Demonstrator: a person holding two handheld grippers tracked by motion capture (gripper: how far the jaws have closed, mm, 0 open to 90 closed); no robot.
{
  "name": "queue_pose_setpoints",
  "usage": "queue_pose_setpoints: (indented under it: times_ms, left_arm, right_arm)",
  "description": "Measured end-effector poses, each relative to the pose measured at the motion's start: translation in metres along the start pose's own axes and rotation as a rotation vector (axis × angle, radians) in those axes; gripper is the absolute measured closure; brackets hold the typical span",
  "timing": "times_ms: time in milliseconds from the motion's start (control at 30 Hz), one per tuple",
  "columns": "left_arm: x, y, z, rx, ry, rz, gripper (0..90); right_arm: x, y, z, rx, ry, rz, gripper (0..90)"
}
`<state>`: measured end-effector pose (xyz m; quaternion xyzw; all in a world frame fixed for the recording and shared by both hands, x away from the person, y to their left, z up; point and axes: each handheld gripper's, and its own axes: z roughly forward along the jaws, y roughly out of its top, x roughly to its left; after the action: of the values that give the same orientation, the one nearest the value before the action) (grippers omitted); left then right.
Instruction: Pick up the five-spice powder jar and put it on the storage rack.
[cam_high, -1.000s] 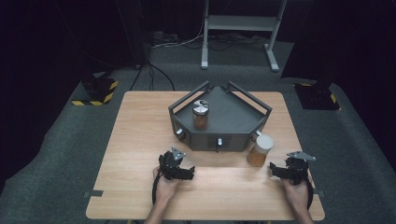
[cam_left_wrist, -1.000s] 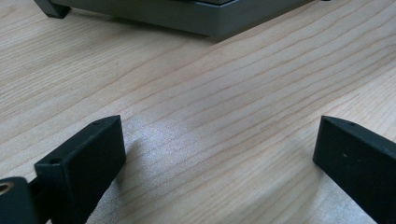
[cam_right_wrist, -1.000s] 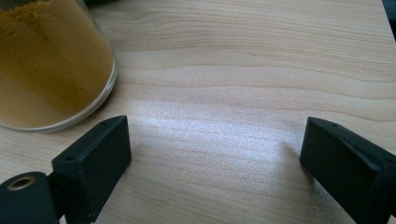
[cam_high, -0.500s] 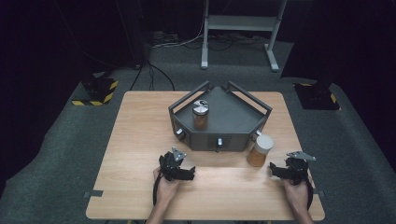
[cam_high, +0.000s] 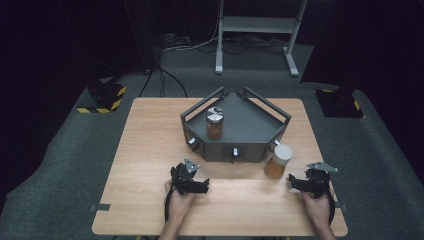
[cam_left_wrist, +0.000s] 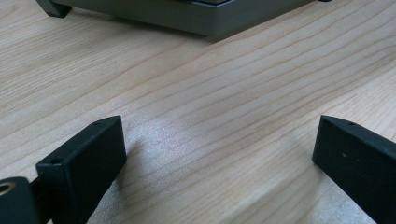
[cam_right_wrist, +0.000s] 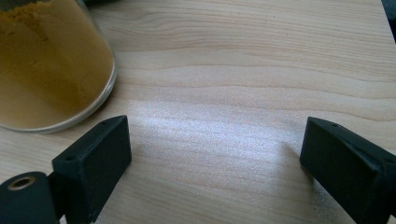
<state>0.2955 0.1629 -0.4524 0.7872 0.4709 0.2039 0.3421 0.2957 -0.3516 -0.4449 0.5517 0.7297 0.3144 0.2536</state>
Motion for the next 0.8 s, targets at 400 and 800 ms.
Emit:
queue_pose_setpoints:
  times_ms: [400,800]
  left_arm:
    - [0.0004,-0.0008,-0.0004,-0.005,-0.005,0.010,4.2]
    - [0.0004,-0.0006,-0.0004,-0.003,-0.004,0.009,4.0]
  right_arm:
    - [0.0000,0.0000,0.0000,0.000,0.000,0.000,9.0]
    - [0.0000,0.0000,0.0000,0.000,0.000,0.000,8.9]
